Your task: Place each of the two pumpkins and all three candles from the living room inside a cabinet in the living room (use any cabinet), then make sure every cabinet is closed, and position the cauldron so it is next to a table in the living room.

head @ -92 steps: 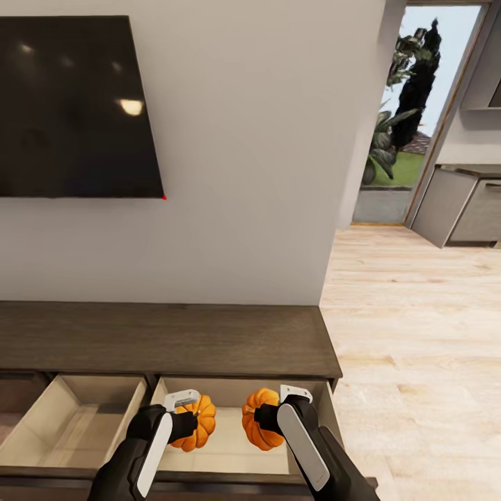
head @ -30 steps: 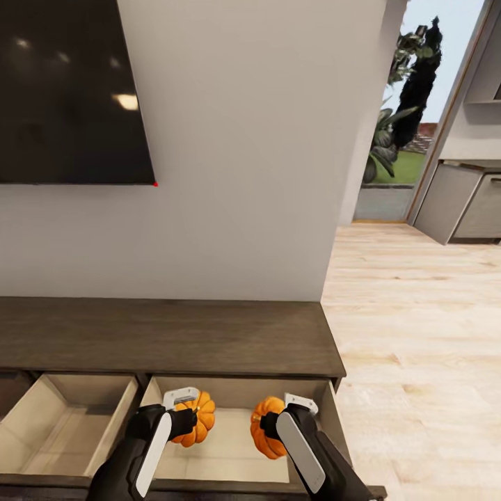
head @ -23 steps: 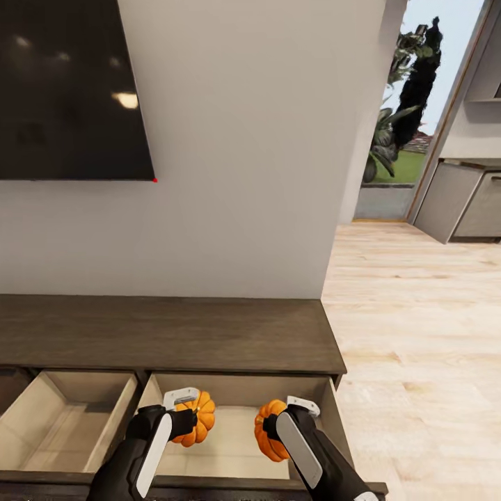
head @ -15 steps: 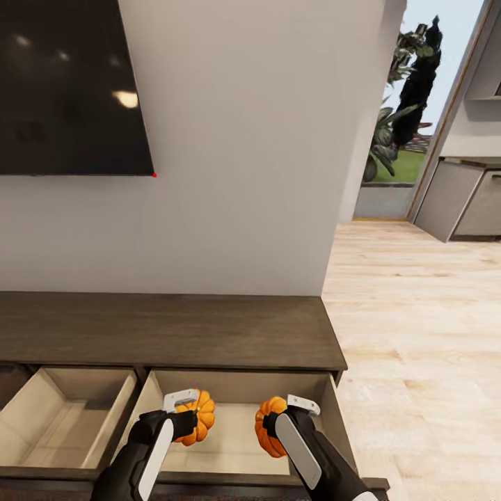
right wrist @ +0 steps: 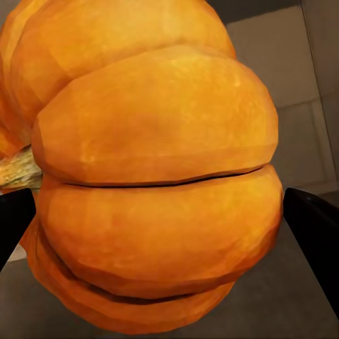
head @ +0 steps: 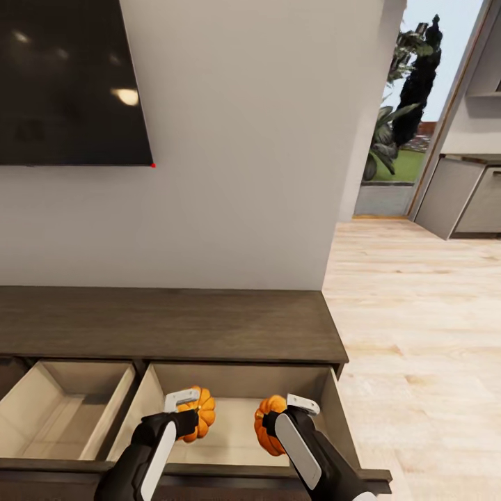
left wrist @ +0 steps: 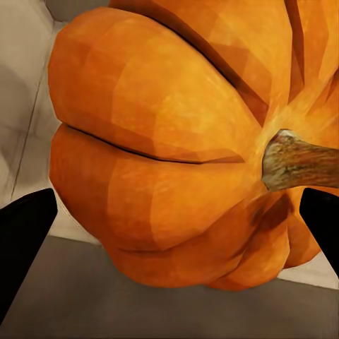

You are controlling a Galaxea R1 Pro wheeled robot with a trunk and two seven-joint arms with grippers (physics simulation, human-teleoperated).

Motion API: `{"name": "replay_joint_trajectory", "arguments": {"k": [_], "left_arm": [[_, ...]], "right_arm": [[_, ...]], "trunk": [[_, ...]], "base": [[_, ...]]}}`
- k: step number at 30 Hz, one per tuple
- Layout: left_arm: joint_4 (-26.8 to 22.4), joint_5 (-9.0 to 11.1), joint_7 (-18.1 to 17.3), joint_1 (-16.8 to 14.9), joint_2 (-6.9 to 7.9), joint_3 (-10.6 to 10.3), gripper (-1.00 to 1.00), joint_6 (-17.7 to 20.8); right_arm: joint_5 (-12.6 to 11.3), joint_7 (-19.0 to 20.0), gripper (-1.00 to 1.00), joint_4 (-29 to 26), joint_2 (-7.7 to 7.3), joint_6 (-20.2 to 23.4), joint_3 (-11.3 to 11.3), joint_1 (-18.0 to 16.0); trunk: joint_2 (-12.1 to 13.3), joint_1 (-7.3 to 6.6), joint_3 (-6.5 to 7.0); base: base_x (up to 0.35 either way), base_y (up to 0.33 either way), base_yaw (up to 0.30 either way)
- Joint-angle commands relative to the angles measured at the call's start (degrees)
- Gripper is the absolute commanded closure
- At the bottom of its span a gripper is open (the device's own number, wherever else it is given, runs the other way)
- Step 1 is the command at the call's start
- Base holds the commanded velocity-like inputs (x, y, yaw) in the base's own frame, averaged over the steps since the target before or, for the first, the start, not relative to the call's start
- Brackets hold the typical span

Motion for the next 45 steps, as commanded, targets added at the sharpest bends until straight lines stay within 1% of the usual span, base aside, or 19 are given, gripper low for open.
{"name": "replay_joint_trajectory", "arguments": {"k": [1,4,6,8,10,12,18,23,31,45], "left_arm": [[0.0,-0.2,0.1,0.0,0.05,-1.2,1.0,-0.2],[0.1,-0.2,0.1,0.0,0.08,-3.4,1.0,-0.4],[0.1,-0.2,0.1,0.0,0.09,-3.8,1.0,-0.5],[0.1,-0.2,0.2,0.0,0.09,-4.0,1.0,-1.2],[0.1,-0.2,0.2,0.0,0.09,-4.2,1.0,-2.9],[0.1,-0.1,0.2,0.0,0.09,-4.3,1.0,-3.6],[0.1,-0.2,0.2,0.0,0.07,-4.4,1.0,-4.0],[0.1,-0.2,0.2,0.0,0.09,-4.4,1.0,-4.1],[0.1,-0.2,0.1,0.0,0.11,-4.4,1.0,-4.0],[0.1,-0.2,0.2,0.0,0.15,-4.4,1.0,-3.9]], "right_arm": [[0.0,0.0,1.0,0.0,0.0,-0.1,0.0,0.0],[0.1,0.0,1.0,0.0,0.0,-0.1,0.0,0.0],[0.1,0.0,1.0,-0.1,0.0,-0.1,0.0,0.0],[0.1,0.0,1.0,-0.1,0.0,-0.1,0.0,0.0],[0.1,0.1,1.0,-0.1,0.0,-0.1,0.0,0.0],[0.1,0.1,1.0,-0.1,0.0,-0.1,0.0,0.0],[0.1,0.1,1.0,-0.2,0.0,-0.4,0.0,0.0],[0.1,0.2,1.0,-0.2,0.0,-3.3,0.1,0.0],[0.1,0.2,1.0,-0.2,0.0,-3.9,0.1,0.0],[0.0,0.2,1.0,-0.2,0.0,-3.9,0.1,0.0]], "trunk": [[-0.4,0.22,-0.18],[-1.6,0.88,-0.72],[-2.4,1.32,-1.08],[-3.2,1.76,-1.44],[-4.0,2.2,-1.8],[-4.8,2.64,-2.16],[-7.2,3.96,-3.23],[-9.2,5.06,-4.13],[-9.2,5.06,-4.13],[-9.2,5.06,-4.13]], "base": [[0.0,0.0,0.0],[0.0,0.0,0.0],[0.0,0.0,0.0],[0.0,0.0,0.0],[0.0,0.0,0.0],[0.0,0.0,0.0],[0.0,0.0,0.0],[0.0,0.0,0.0],[0.002,0.0,0.0],[0.12,0.0,0.0]]}}
